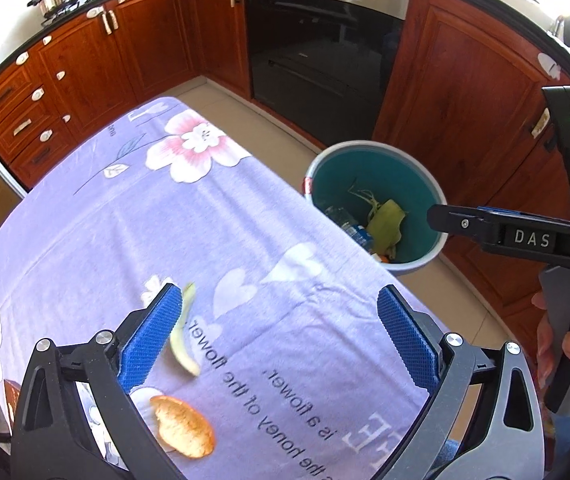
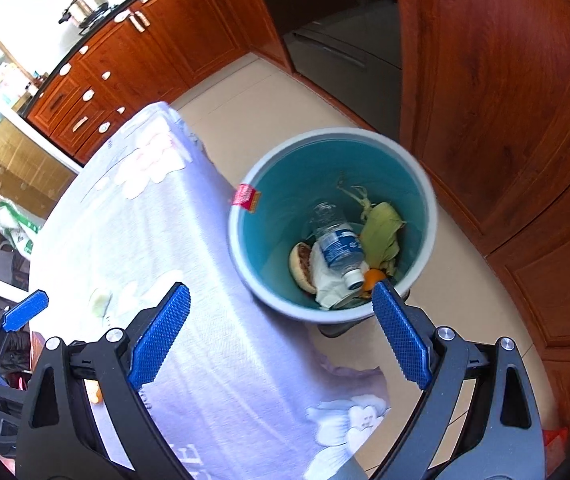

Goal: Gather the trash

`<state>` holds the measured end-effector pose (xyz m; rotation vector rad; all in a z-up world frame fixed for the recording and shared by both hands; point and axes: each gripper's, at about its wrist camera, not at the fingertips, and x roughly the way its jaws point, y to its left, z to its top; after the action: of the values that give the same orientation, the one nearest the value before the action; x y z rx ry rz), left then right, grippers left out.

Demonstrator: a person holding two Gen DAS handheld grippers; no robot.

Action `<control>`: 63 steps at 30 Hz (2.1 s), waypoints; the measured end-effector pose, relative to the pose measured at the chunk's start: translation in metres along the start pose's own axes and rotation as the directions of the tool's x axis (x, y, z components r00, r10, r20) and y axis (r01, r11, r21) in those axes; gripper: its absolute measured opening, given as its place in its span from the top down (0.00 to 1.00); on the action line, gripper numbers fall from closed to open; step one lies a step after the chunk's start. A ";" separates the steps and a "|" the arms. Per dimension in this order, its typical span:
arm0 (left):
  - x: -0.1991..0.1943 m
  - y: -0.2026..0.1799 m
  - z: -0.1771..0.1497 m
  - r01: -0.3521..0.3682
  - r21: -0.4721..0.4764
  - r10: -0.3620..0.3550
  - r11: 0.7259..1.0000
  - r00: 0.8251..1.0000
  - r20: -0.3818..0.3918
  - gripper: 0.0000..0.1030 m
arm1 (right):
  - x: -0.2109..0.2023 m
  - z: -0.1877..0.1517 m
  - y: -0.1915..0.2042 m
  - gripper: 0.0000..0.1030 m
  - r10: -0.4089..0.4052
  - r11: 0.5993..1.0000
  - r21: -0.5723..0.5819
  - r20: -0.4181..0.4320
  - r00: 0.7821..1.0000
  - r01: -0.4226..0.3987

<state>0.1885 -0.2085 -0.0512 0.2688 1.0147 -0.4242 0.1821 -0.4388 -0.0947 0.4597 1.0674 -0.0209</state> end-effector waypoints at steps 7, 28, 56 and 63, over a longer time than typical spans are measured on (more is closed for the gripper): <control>-0.020 0.051 -0.048 -0.052 -0.093 0.051 0.994 0.999 -0.016 0.04 | 0.000 -0.020 0.050 0.14 0.035 0.996 -0.078 -0.020 0.999 -0.036; -0.066 0.197 -0.196 -0.294 -0.427 0.288 0.855 0.954 -0.080 0.04 | 0.028 -0.095 0.232 0.14 0.083 0.912 -0.387 -0.145 0.986 -0.134; -0.072 0.249 -0.264 -0.265 -0.504 0.255 0.822 0.963 -0.089 0.04 | 0.055 -0.201 0.316 0.33 0.043 0.764 -0.594 -0.346 0.937 -0.254; -0.074 0.252 -0.272 -0.273 -0.489 0.264 0.829 0.960 -0.089 0.04 | 0.062 -0.219 0.311 0.52 0.025 0.757 -0.610 -0.330 0.944 -0.234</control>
<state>0.0640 0.1419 -0.1192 -0.0540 1.0502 0.1067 0.1016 -0.0630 -0.1244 -0.1035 1.2620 0.5522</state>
